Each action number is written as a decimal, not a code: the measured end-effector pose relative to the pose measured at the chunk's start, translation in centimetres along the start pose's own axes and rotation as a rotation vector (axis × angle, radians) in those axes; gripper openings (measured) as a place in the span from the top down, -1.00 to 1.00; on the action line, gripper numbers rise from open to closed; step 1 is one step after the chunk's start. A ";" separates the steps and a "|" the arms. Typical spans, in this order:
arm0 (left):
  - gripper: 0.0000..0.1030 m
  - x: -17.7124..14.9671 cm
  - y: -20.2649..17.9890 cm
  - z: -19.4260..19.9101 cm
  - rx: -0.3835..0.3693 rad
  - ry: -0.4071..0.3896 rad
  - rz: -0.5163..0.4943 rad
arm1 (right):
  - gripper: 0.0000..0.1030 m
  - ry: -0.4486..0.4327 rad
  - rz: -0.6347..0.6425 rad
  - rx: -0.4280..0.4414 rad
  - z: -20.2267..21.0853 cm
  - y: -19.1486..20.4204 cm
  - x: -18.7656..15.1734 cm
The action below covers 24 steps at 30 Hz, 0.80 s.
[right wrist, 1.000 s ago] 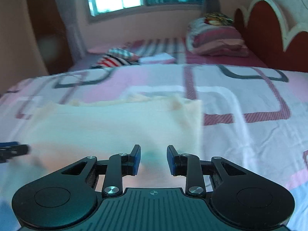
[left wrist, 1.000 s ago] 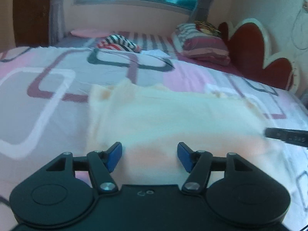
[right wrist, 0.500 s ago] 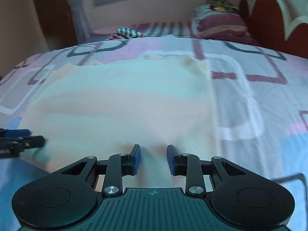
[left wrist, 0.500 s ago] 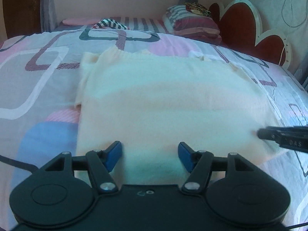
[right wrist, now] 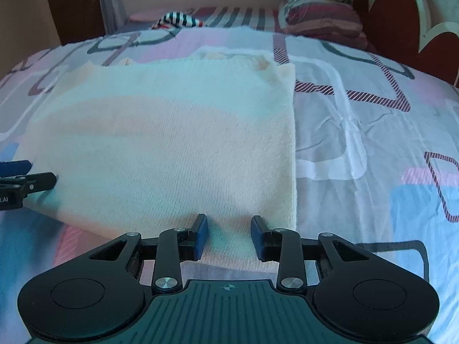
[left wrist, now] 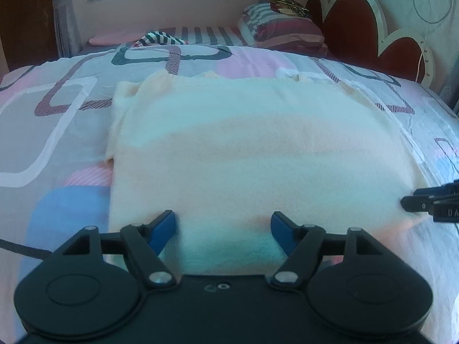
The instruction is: Fold small clothes
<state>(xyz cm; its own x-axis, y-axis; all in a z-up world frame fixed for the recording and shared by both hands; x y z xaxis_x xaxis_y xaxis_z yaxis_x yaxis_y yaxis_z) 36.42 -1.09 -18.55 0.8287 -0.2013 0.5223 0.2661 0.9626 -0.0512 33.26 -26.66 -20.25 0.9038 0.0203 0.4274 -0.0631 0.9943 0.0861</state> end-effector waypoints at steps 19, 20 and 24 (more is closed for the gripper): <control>-0.46 -4.5 3.0 4.5 -0.158 0.081 0.444 | 0.07 -0.138 0.016 0.192 2.8 1.6 0.3; -0.47 -4.8 3.4 4.3 -0.178 0.081 0.488 | 0.07 -0.148 0.027 0.202 2.9 2.0 0.5; -0.57 -4.6 4.5 3.0 -0.251 0.045 0.595 | 0.07 -0.156 0.051 0.218 2.6 3.7 1.5</control>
Point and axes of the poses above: each gripper's, at about its wrist camera, not at the fingertips, and z roughly against the way its jaws point, y to its left, x to its top, the point moved 3 cm from there along -z, roughly the way its jaws point, and after that the axes turned 8 degrees about y, right-handed, at the moved point
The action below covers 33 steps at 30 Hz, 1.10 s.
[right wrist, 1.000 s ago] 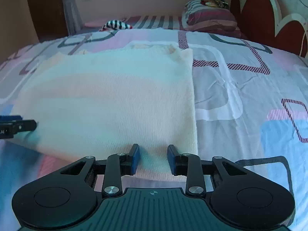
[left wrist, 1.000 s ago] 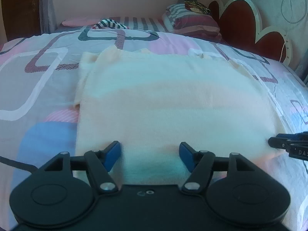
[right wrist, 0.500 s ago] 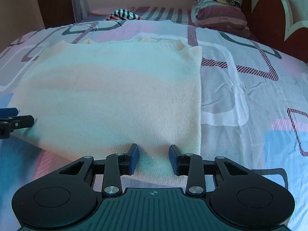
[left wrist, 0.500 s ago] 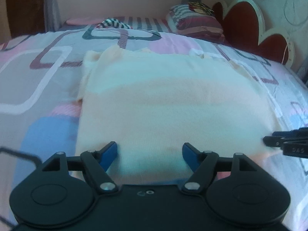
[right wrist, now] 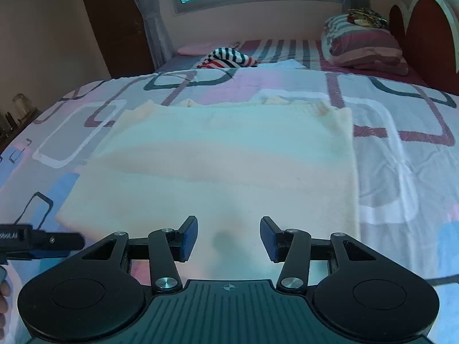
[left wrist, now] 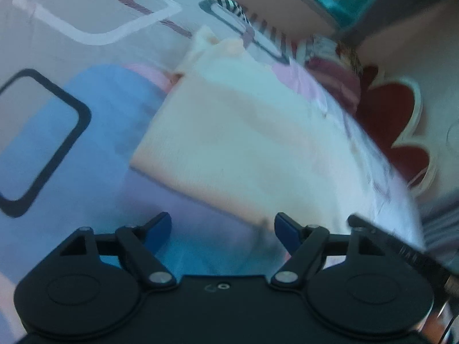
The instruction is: Fold small clothes
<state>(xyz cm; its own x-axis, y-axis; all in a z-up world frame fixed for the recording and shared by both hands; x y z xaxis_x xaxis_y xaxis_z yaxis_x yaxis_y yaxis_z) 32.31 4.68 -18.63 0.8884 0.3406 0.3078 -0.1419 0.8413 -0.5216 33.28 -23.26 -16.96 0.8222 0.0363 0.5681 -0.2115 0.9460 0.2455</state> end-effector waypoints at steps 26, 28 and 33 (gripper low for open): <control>0.85 6.1 3.3 -3.8 -0.199 -0.165 0.153 | -0.05 -0.002 0.051 -0.235 -8.4 2.8 3.8; 0.86 6.2 2.6 -3.4 -0.191 -0.190 0.132 | -0.09 -0.008 0.050 -0.226 -8.5 2.5 3.6; 0.88 6.3 -0.6 -2.0 -0.143 -0.251 0.020 | -0.22 -0.009 0.077 -0.189 -8.6 2.0 3.5</control>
Point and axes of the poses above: each gripper's, at about its wrist camera, not at the fingertips, and z roughly against the way its jaws point, y to its left, x to its top, the point moved 3 cm from there along -z, roughly the way its jaws point, and after that the axes turned 8 degrees about y, right-handed, at the moved point
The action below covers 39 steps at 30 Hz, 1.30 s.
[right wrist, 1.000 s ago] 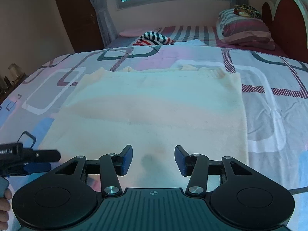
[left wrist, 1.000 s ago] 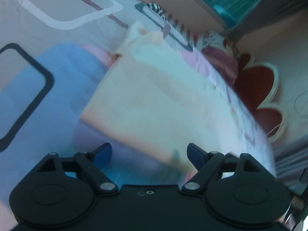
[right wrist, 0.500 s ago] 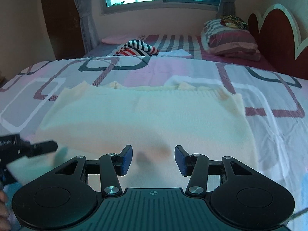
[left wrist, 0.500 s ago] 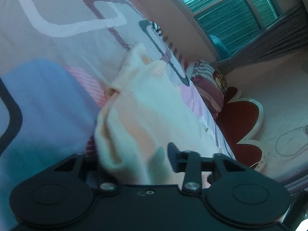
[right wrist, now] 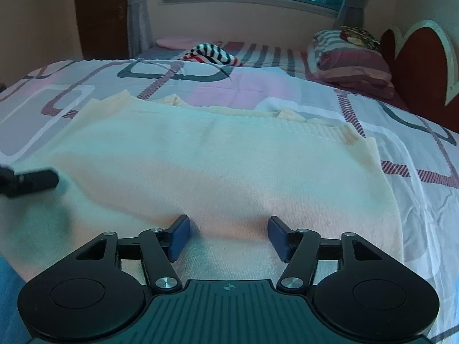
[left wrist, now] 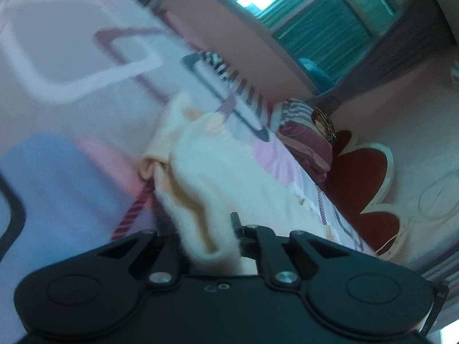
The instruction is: Fold small clothes
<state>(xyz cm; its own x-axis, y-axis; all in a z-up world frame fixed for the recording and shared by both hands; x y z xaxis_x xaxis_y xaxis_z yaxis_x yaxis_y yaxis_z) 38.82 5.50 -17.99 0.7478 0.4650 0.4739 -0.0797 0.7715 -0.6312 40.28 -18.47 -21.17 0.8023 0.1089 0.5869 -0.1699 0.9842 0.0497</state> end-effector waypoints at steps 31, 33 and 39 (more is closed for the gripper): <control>-0.22 -12.0 -17.4 -2.9 0.038 0.236 -0.710 | -0.23 -0.073 -0.333 0.303 9.8 -15.9 -3.3; -0.22 -9.6 -16.4 -2.6 0.078 0.193 -0.663 | -0.23 -0.065 -0.337 0.325 8.7 -15.1 -2.4; -0.20 -3.5 -13.6 -4.7 0.157 0.117 -0.504 | -0.23 -0.066 -0.358 0.314 5.7 -14.0 0.2</control>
Point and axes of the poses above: each gripper's, at about its wrist camera, not at the fingertips, and z roughly against the way its jaws point, y to its left, x to its top, the point moved 3 cm from there along -z, roughly the way its jaws point, and after that the axes turned 8 degrees about y, right-handed, at the moved point
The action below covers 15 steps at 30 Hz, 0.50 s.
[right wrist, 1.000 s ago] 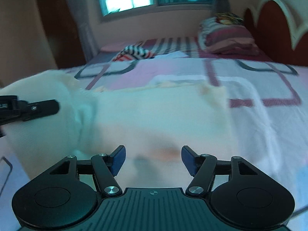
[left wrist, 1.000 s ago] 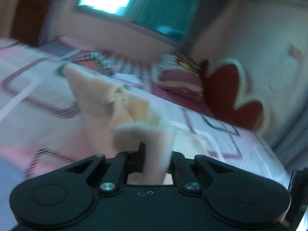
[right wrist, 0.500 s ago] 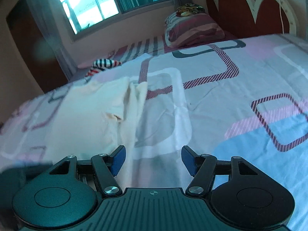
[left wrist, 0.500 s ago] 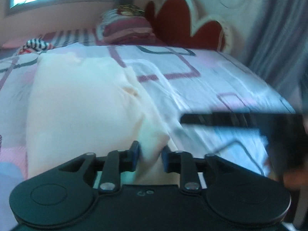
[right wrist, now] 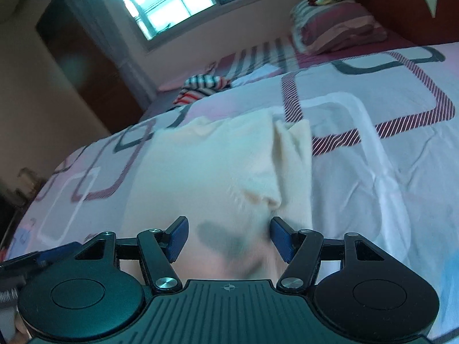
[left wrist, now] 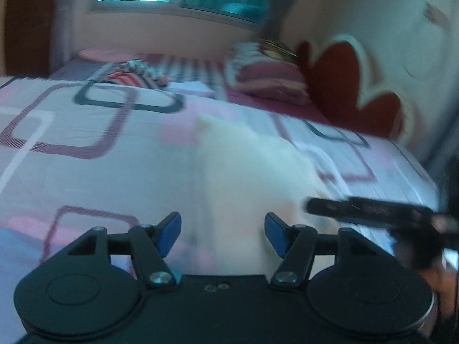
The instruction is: Fold small clothes
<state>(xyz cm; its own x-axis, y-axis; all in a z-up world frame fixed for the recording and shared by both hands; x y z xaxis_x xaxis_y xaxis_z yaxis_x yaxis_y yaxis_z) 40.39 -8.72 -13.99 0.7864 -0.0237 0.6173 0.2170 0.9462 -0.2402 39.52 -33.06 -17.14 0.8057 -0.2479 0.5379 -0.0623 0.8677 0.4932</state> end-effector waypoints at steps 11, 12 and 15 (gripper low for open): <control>-0.22 2.6 2.3 -4.9 -0.018 0.043 0.072 | 0.41 0.039 -0.087 0.046 -3.0 -1.2 1.8; -0.24 2.6 2.4 -5.0 -0.023 0.044 0.074 | 0.52 0.046 -0.078 0.043 -3.0 -1.0 1.8; -0.25 2.7 2.2 -5.2 -0.028 0.043 0.063 | 0.67 0.022 -0.053 0.016 -2.3 -0.6 1.9</control>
<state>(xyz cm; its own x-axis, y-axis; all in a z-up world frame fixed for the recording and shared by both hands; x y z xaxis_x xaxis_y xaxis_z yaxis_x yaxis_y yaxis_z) 46.03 -8.44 -16.74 0.8229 0.0209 0.5677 0.1823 0.9367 -0.2988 42.51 -33.09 -18.00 0.8209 -0.2836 0.4957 -0.0283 0.8467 0.5313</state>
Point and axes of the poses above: each gripper's, at about its wrist camera, not at the fingertips, and z roughly against the way its jaws point, y to its left, x to its top, the point moved 3 cm from there along -z, roughly the way its jaws point, and after that the axes turned 8 degrees about y, right-handed, at the moved point
